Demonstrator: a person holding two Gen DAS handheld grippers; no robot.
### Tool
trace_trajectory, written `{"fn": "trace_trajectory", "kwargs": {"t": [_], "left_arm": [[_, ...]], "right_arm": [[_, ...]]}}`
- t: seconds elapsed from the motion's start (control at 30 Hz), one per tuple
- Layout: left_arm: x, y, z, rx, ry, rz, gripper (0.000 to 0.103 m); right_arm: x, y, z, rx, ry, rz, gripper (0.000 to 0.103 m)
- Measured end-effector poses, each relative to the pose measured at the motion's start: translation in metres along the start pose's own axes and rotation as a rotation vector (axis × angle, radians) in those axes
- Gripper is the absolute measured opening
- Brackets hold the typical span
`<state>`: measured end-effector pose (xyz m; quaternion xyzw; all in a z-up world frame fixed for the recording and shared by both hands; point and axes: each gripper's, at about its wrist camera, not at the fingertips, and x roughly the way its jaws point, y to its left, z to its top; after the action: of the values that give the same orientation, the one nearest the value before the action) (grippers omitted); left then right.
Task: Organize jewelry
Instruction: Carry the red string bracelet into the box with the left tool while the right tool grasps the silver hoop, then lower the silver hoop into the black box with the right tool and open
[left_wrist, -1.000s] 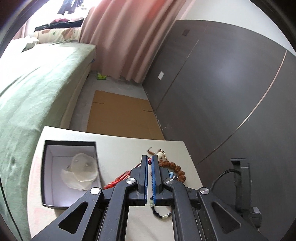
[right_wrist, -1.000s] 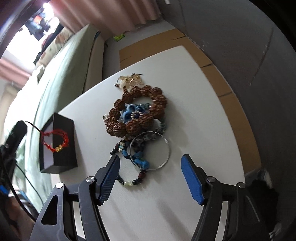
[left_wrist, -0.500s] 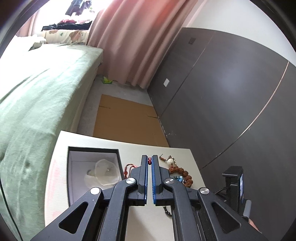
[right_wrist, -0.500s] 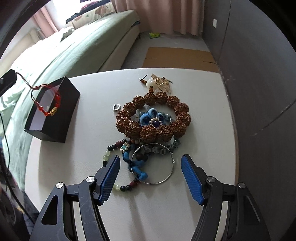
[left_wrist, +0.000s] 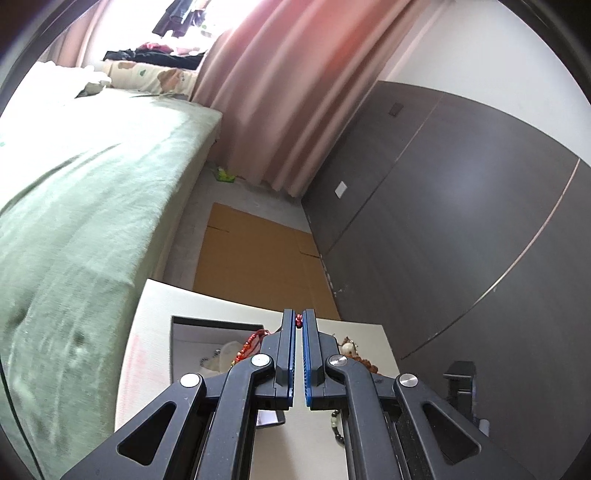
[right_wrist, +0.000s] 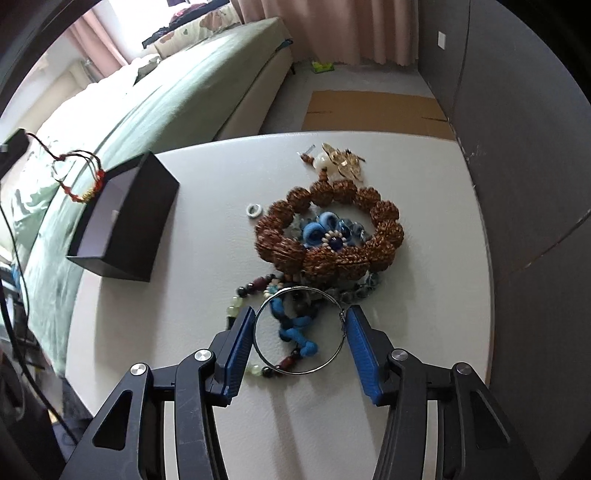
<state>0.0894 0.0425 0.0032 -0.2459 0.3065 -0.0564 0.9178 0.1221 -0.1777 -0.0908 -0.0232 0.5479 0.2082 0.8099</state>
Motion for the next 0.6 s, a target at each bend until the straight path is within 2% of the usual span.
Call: {"fn": "trace_trajectory", "kwargs": {"t": [0.2,0.37,0.6], "left_arm": [[-0.001,0.008,0.003,-0.018,-0.002,0.012,0.003],[0.017,0.014,-0.003,-0.037,0.05,0.018,0.003],[0.04,0.012,-0.013,-0.022,0.095,0.041,0.003]], "right_arm": [[-0.029,0.011,0.007,0.041,-0.11,0.089,0.052],[-0.041,0.027,0.014,0.072,-0.182,0.148,0.052],[-0.035,0.041,0.02,0.103,-0.194,0.195,0.052]]}}
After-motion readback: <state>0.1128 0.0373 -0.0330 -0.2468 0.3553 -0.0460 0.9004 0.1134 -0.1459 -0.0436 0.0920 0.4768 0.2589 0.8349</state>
